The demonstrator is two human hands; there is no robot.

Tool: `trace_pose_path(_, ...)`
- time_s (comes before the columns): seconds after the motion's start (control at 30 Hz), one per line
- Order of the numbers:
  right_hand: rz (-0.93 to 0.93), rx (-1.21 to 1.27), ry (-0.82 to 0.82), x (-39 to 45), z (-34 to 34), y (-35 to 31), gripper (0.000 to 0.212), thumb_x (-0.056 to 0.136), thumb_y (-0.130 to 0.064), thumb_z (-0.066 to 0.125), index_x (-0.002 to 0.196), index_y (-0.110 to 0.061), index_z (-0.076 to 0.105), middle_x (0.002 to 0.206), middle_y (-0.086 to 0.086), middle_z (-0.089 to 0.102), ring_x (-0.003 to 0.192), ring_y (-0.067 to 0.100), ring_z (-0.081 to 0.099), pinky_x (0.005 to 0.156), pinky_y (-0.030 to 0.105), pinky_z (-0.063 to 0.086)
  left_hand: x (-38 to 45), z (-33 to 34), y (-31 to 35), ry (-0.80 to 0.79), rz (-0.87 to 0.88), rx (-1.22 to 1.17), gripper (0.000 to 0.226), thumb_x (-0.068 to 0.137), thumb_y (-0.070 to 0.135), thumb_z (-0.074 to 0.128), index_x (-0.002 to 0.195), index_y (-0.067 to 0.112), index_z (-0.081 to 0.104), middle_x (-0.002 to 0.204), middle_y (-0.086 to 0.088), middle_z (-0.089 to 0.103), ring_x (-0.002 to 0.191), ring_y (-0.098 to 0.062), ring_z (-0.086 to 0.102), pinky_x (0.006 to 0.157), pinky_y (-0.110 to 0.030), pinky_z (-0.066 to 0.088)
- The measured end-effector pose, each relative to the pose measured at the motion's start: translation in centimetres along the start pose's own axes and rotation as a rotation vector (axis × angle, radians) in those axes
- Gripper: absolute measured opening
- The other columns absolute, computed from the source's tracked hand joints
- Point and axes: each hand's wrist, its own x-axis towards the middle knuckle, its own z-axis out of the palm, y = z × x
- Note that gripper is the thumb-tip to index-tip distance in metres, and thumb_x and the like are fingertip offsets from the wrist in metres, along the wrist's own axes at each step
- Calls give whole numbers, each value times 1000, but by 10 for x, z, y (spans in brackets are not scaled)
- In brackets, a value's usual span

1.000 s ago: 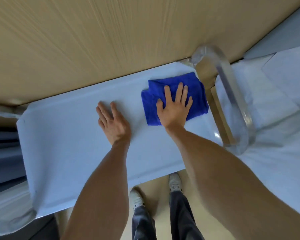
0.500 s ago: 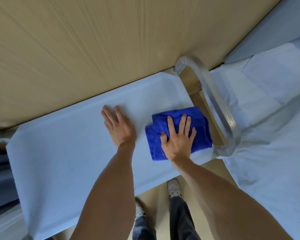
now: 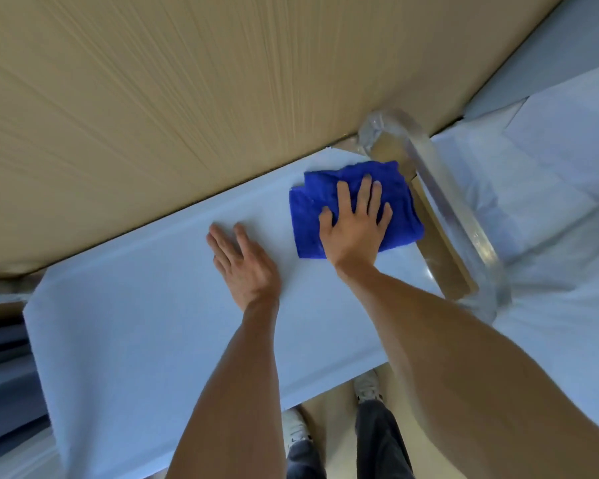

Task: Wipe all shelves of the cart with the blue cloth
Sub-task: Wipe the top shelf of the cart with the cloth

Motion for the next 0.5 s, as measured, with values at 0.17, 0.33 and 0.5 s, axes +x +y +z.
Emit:
trace_pose_path(0.17, 26, -96, -18, -61, -13, 36, 55, 99, -46, 39, 148, -24, 40, 159, 18, 25, 148, 35, 20, 111, 59, 24, -37, -2, -6, -31, 18, 1, 47, 102, 18, 31, 148, 15, 30, 161, -16, 3, 149, -32, 0, 119, -44, 13)
trace_pose_path(0.33, -207, -130, -71, 3, -10, 29, 59, 99, -47, 31, 153, -23, 29, 160, 19, 21, 149, 35, 16, 114, 59, 20, -50, 6, -6, -22, 27, -34, 50, 98, 11, 37, 148, 12, 31, 160, -20, 3, 148, -36, 1, 117, -46, 14)
trace_pose_path(0.5, -36, -18, 49, 33, 9, -31, 55, 93, -44, 38, 142, -21, 48, 154, 20, 34, 145, 37, 28, 111, 57, 23, -44, 12, -5, -4, 19, -62, 50, 95, 7, 41, 145, 10, 37, 159, -24, 8, 147, -39, 6, 115, -48, 17)
